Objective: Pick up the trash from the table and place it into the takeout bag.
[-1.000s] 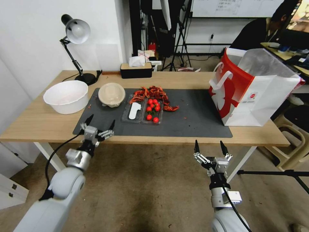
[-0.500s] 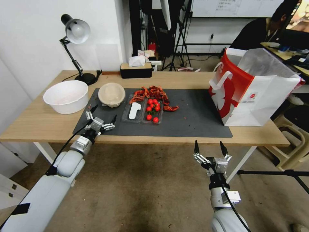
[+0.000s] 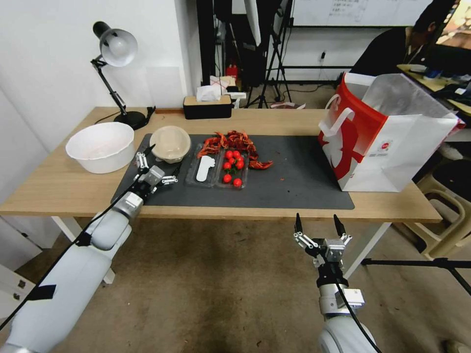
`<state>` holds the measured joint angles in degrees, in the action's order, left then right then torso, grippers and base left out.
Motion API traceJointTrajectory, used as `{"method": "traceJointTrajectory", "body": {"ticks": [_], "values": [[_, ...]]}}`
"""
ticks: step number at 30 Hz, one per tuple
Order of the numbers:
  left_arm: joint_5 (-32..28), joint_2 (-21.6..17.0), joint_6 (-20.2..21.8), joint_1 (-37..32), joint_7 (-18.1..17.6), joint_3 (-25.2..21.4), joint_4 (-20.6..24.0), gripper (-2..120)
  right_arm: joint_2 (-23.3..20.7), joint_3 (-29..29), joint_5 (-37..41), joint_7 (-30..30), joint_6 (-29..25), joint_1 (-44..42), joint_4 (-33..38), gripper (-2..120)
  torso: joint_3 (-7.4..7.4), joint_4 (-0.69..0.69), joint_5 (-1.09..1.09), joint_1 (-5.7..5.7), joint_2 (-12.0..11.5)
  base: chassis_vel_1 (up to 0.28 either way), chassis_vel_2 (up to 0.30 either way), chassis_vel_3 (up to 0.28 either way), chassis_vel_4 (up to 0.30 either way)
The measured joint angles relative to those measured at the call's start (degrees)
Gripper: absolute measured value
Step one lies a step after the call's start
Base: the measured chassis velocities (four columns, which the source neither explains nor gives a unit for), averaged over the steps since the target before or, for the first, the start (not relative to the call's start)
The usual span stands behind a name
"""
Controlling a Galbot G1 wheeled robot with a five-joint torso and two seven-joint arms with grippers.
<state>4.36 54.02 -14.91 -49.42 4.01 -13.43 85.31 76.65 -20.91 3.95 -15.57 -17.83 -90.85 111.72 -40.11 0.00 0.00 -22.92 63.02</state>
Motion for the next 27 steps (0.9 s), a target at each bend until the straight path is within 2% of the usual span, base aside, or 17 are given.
{"method": "traceJointTrajectory", "body": {"ticks": [6, 17, 27], "values": [[0.9, -0.8, -0.3, 1.8, 0.7, 1.4, -1.4, 100, -0.1, -0.1, 0.0, -0.1, 0.0, 0.0, 0.0, 100, 0.01, -0.01, 0.00, 0.00, 0.0, 0.000, 0.000, 0.000, 0.000], [1.0, -3.7, -0.4, 4.2, 1.8, 3.9, -3.7, 82, 0.1, -0.2, 0.0, -0.2, 0.0, 0.2, 0.0, 100, 0.00, 0.00, 0.00, 0.01, 0.0, 0.000, 0.000, 0.000, 0.000], [1.0, -5.8, -0.4, 4.2, 2.2, 5.7, -4.0, 79, 0.2, -0.2, 0.0, -0.2, -0.1, 0.0, 0.0, 100, 0.01, 0.00, 0.00, 0.01, 0.0, 0.000, 0.000, 0.000, 0.000]]}}
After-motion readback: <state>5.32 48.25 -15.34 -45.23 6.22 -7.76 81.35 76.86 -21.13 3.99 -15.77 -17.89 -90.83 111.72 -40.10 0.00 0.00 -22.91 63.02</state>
